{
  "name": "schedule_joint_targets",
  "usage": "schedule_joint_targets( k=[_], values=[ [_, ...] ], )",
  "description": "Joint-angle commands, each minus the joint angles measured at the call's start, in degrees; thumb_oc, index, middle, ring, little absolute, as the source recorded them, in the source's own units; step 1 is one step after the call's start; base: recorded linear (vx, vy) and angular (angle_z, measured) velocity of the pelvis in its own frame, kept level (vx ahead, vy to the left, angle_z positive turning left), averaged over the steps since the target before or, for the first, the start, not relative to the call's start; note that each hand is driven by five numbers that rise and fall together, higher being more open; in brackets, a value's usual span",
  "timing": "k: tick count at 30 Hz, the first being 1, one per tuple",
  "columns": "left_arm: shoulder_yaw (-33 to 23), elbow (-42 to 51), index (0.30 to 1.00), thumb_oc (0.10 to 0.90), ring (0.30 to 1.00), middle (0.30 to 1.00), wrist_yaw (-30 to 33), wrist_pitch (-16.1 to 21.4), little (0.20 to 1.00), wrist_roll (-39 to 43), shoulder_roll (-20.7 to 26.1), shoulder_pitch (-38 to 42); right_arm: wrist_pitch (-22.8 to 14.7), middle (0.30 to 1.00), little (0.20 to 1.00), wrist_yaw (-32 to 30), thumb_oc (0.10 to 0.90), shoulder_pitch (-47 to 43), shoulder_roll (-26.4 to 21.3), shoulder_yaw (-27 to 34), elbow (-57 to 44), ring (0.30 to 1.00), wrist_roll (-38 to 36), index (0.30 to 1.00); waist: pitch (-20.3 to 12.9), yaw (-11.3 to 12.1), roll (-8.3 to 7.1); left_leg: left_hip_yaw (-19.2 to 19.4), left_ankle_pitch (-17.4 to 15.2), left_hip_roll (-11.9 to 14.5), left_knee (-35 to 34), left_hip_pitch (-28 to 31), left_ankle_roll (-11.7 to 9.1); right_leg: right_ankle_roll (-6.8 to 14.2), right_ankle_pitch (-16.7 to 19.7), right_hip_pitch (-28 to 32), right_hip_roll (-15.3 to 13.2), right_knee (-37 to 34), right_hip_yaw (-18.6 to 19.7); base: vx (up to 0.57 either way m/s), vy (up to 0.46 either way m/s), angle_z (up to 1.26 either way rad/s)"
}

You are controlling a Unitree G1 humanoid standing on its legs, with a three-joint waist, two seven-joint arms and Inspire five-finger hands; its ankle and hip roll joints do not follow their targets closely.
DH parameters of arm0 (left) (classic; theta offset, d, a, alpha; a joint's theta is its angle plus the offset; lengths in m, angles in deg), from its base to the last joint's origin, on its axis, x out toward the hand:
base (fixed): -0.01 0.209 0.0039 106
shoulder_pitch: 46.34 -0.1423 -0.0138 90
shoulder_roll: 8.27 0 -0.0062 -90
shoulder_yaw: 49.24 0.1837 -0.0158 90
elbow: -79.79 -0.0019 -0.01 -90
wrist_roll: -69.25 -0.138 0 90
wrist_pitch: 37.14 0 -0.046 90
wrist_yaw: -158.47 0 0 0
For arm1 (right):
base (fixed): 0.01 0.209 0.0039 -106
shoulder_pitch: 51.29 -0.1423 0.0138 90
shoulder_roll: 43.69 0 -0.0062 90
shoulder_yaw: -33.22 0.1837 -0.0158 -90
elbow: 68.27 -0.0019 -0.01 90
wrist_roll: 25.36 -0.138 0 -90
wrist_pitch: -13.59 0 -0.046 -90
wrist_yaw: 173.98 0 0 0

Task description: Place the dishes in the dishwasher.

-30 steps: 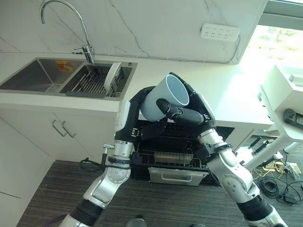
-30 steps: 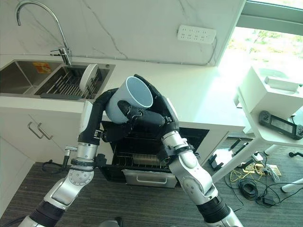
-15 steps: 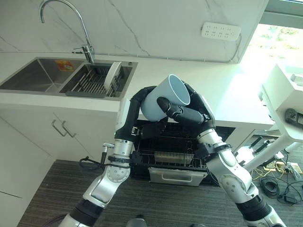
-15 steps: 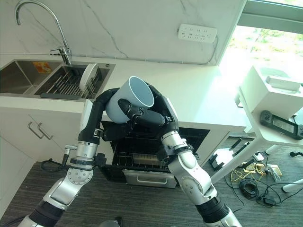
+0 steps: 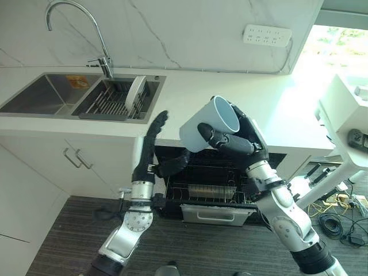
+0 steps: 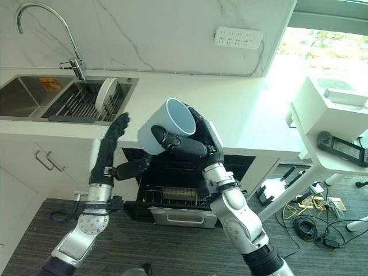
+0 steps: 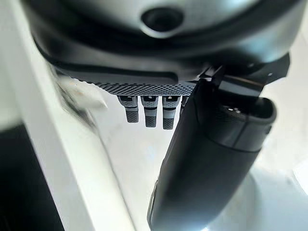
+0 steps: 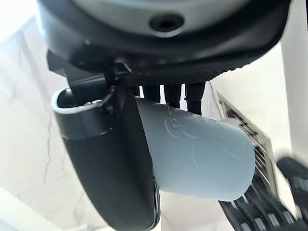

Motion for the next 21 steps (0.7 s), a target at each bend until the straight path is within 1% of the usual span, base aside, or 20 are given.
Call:
schedule_joint_targets(
  k=[1,2,5,11,12,13,15,16,17,18,20,21],
  values=[
    [-6.11,4.91,0.900,0.800,0.900,0.900,8.09,8.90,0.900,0.83,1.13,5.51,-8.64,0.300,0.300,2.58,0.400,-5.13,1.41,5.35,-6.92,0.300,-0.60,0.300,-2.56,0.12,-0.88,0.11,-9.46,0.44,3.76,3.36,1.31,2.35,-1.49,2.04,-0.63,-1.79,1.32,0.02,0.031,0.01],
    [-8.27,4.47,0.900,0.800,0.900,0.900,8.76,8.76,0.900,0.40,0.96,4.67,-8.68,0.300,0.300,2.24,0.400,-4.93,1.34,5.85,-6.96,0.300,-0.51,0.300,-2.67,0.11,-0.82,0.01,-9.39,0.41,3.76,3.35,1.21,2.26,-1.58,2.07,-0.58,-1.79,1.42,0.03,0.037,0.01],
    [-10.39,4.21,0.900,0.800,0.900,0.900,8.72,8.04,0.900,-0.44,0.99,3.53,-8.56,0.300,0.300,1.27,0.400,-4.36,1.36,6.76,-7.24,0.300,0.34,0.300,-2.81,0.09,-0.74,0.06,-9.29,0.41,3.76,3.40,1.07,2.15,-1.68,2.17,-0.65,-1.79,1.40,0.03,0.038,0.02],
    [-12.14,5.60,0.900,0.800,0.900,0.900,-0.70,11.10,0.900,-0.27,2.15,1.57,-9.29,0.300,0.300,0.30,0.400,-1.87,0.06,9.84,-6.88,0.300,2.27,0.300,-2.78,-0.05,-0.68,0.29,-9.25,0.42,3.76,3.28,1.01,2.25,-1.64,1.95,-0.74,-1.79,1.56,0.00,0.000,0.00],
    [-12.58,6.41,0.900,0.800,0.900,0.900,-3.01,11.23,0.900,0.53,2.53,1.36,-9.10,0.300,0.300,0.53,0.400,-0.76,-0.33,10.83,-6.82,0.300,2.31,0.300,-2.76,-0.22,-0.62,0.40,-9.25,0.44,3.76,3.24,1.02,2.34,-1.58,1.85,-0.75,-1.79,1.67,0.00,0.000,0.00],
    [-12.68,6.70,0.900,0.800,0.900,0.900,-4.05,11.08,0.900,1.27,2.66,1.26,-9.12,0.300,0.300,0.69,0.400,-0.33,-0.45,11.12,-6.82,0.300,2.46,0.300,-2.74,-0.27,-0.60,0.42,-9.25,0.44,3.76,3.22,1.04,2.38,-1.56,1.80,-0.74,-1.79,1.72,0.00,0.000,0.00],
    [-13.15,7.91,0.900,0.800,0.900,0.900,-9.79,10.02,0.900,4.59,3.21,0.81,-9.40,0.300,0.300,1.38,0.400,1.83,-0.77,12.35,-6.91,0.300,3.81,0.300,-2.64,-0.72,-0.51,0.65,-9.26,0.53,3.76,3.16,1.04,2.54,-1.48,1.54,-0.70,-1.79,2.02,0.00,0.000,0.00],
    [-13.16,8.25,0.900,0.800,0.900,0.900,-13.41,8.59,0.900,5.93,3.42,0.60,-9.22,0.300,0.300,1.77,0.400,2.59,-0.84,12.91,-6.94,0.300,4.30,0.300,-2.60,-0.96,-0.45,0.79,-9.26,0.58,3.76,3.16,1.05,2.58,-1.44,1.43,-0.64,-1.79,2.18,0.00,0.000,0.00],
    [-13.05,8.52,0.900,0.800,0.900,0.900,-15.68,7.94,0.900,6.66,3.69,0.47,-8.94,0.300,0.300,2.16,0.400,3.18,-0.92,13.33,-6.99,0.300,4.64,0.300,-2.54,-1.16,-0.37,0.90,-9.23,0.63,3.76,3.17,1.04,2.61,-1.37,1.34,-0.61,-1.79,2.30,0.00,0.000,0.00],
    [-12.66,9.18,0.900,0.800,0.900,0.900,-19.69,6.64,0.900,6.83,4.54,0.28,-8.28,0.300,0.300,2.52,0.400,4.18,-1.38,14.22,-6.95,0.300,4.75,0.300,-2.36,-1.69,-0.20,1.13,-9.17,0.74,3.76,3.24,1.03,2.71,-1.27,1.19,-0.56,-1.79,2.53,0.00,0.000,0.00],
    [-12.45,10.53,0.900,0.800,0.900,0.900,-24.54,5.58,0.900,6.86,6.16,-0.02,-7.55,0.300,0.300,3.29,0.400,5.57,-1.65,15.49,-6.74,0.300,4.97,0.300,-2.16,-2.33,0.04,1.43,-9.12,0.89,3.76,3.21,1.00,2.83,-1.10,0.85,-0.50,-1.79,2.81,-0.02,0.005,-0.12],
    [-11.80,11.86,0.900,0.800,0.900,0.900,-30.03,3.36,0.900,7.24,8.23,0.15,-8.04,0.300,0.300,3.28,0.400,6.60,-2.42,16.76,-6.49,0.300,8.53,0.300,-1.85,-3.07,0.29,1.75,-9.12,1.03,3.76,3.20,0.95,3.03,-0.89,0.48,-0.46,-1.79,3.12,-0.04,-0.004,-0.18]
  ],
)
